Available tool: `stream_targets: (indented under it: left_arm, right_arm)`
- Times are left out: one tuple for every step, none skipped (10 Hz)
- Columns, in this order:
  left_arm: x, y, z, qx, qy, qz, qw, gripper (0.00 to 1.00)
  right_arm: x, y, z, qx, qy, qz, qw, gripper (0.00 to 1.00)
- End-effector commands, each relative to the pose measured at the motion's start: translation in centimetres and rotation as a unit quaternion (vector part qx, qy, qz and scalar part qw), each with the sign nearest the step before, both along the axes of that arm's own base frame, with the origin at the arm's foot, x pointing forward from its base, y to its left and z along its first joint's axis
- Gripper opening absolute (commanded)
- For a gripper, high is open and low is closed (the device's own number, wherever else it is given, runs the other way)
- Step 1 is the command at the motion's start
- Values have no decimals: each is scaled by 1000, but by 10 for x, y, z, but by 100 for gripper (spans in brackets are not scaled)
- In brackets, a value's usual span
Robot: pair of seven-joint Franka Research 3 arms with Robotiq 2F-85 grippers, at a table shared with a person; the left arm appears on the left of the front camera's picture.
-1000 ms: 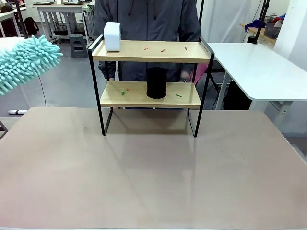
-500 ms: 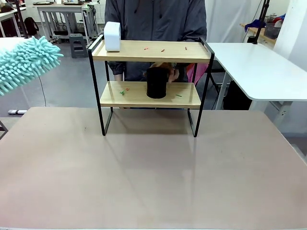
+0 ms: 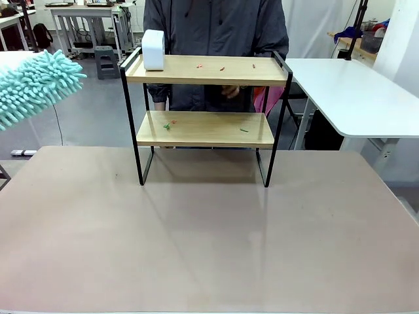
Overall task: Clean the shelf.
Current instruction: Clean the specific tier of the Shelf with the Duster once objects are removed.
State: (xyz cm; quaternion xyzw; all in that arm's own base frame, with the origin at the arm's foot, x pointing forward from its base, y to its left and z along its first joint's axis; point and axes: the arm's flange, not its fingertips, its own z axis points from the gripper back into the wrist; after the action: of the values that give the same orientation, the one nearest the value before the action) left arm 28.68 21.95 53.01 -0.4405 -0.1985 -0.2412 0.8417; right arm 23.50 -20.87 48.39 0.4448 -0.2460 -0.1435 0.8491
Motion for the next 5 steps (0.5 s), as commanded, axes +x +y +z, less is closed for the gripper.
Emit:
stream_targets:
  left_arm:
    - [-3,2,3,2,3,-3,1000,0]
    - [0,0,0,0,0,0,1000,12]
    - [-8,-18,3,71,2,-74,995,12]
    - [-14,-35,10,124,-9,-122,985,12]
    - [-14,-58,17,130,-18,-168,977,12]
  right_arm:
    - [2,-1,2,1,-16,4,1000,100]
    - [2,-1,2,1,-16,4,1000,100]
    - [2,-1,2,1,-16,4,1000,100]
    - [2,-1,2,1,-16,4,1000,100]
    - [2,-1,2,1,-16,4,1000,100]
